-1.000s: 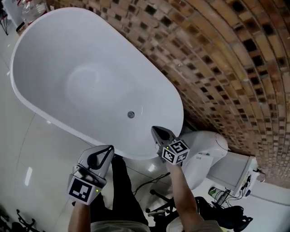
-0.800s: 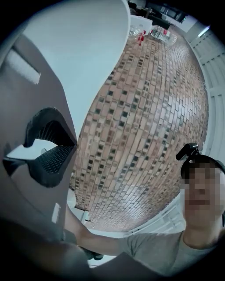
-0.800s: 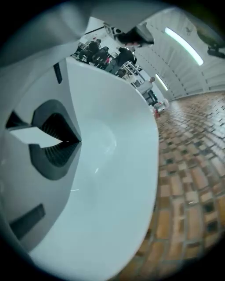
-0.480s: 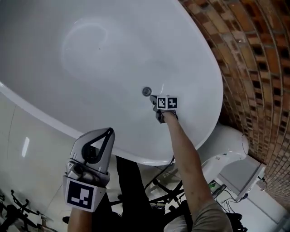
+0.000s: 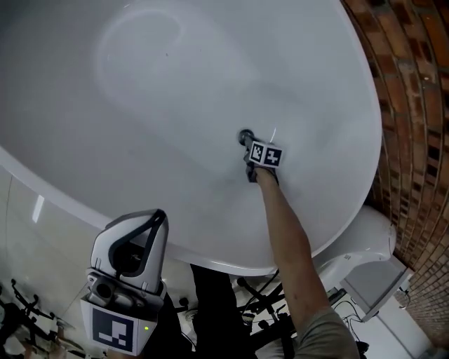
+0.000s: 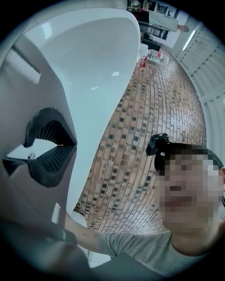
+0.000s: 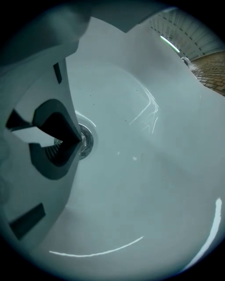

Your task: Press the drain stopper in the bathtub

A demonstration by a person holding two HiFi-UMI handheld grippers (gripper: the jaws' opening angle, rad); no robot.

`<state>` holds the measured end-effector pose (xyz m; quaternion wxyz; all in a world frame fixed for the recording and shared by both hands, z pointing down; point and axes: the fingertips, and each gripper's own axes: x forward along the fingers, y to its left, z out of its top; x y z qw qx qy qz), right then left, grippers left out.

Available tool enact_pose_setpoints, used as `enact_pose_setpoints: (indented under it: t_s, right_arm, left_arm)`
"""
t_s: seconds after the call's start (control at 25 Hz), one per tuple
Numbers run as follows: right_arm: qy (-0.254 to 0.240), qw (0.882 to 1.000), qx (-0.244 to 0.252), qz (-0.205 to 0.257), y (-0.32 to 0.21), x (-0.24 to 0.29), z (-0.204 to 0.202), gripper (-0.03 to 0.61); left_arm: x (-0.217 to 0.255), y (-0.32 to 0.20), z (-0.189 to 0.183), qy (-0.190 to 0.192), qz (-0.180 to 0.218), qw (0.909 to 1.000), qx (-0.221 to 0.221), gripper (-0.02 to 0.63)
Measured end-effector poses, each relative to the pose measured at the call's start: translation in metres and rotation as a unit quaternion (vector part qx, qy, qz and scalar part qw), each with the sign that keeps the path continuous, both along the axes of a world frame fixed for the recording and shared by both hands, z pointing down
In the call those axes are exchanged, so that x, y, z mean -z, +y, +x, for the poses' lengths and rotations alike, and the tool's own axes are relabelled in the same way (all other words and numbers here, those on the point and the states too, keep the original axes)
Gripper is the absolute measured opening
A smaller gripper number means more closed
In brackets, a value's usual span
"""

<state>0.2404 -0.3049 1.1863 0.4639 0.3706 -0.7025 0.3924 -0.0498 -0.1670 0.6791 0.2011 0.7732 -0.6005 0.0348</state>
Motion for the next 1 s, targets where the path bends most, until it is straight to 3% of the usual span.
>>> enact_pose_setpoints:
  t_s: [0.12, 0.2, 0.32, 0.4, 0.52, 0.68, 0.76, 0.84, 1.0]
  right_arm:
    - [0.048, 0.996, 0.071, 0.028, 0.002, -0.003, -0.002, 0.023]
    - [0.059, 0.993, 0.096, 0.022, -0.001, -0.001, -0.003, 0.023]
    - [0.033, 0.997, 0.067, 0.005, -0.008, 0.034, 0.002, 0.017]
    - [-0.011, 0.998, 0.057, 0.026, -0.012, 0.091, -0.006, 0.017]
    - [-0.102, 0.989, 0.029, 0.105, -0.008, 0.234, -0.010, 0.015]
    - [-0.217, 0.942, -0.011, 0.255, 0.029, 0.486, -0.001, 0.014]
    - [-0.234, 0.923, -0.017, 0.305, 0.078, 0.587, 0.012, 0.014]
    - [-0.232, 0.913, -0.020, 0.334, 0.143, 0.675, 0.015, 0.014]
    - [-0.245, 0.882, -0.003, 0.402, 0.243, 0.824, -0.034, 0.014]
  left_arm:
    - [0.002, 0.001, 0.000, 0.004, 0.010, 0.9999, 0.005, 0.009]
    - [0.003, 0.003, 0.002, 0.008, 0.005, 1.0000, -0.002, 0.009]
    - [0.020, 0.008, 0.001, 0.009, 0.008, 0.9996, -0.026, 0.009]
    - [0.039, 0.014, -0.002, 0.013, 0.010, 0.9992, -0.038, 0.009]
    - [0.087, 0.024, -0.006, 0.022, 0.003, 0.9982, -0.056, 0.009]
    - [0.180, 0.033, -0.023, 0.016, 0.061, 0.9942, -0.087, 0.009]
    - [0.234, 0.052, -0.037, 0.015, 0.094, 0.9916, -0.087, 0.009]
    - [0.290, 0.084, -0.049, 0.018, 0.114, 0.9895, -0.087, 0.009]
    - [0.378, 0.131, -0.076, 0.019, 0.115, 0.9898, -0.082, 0.009]
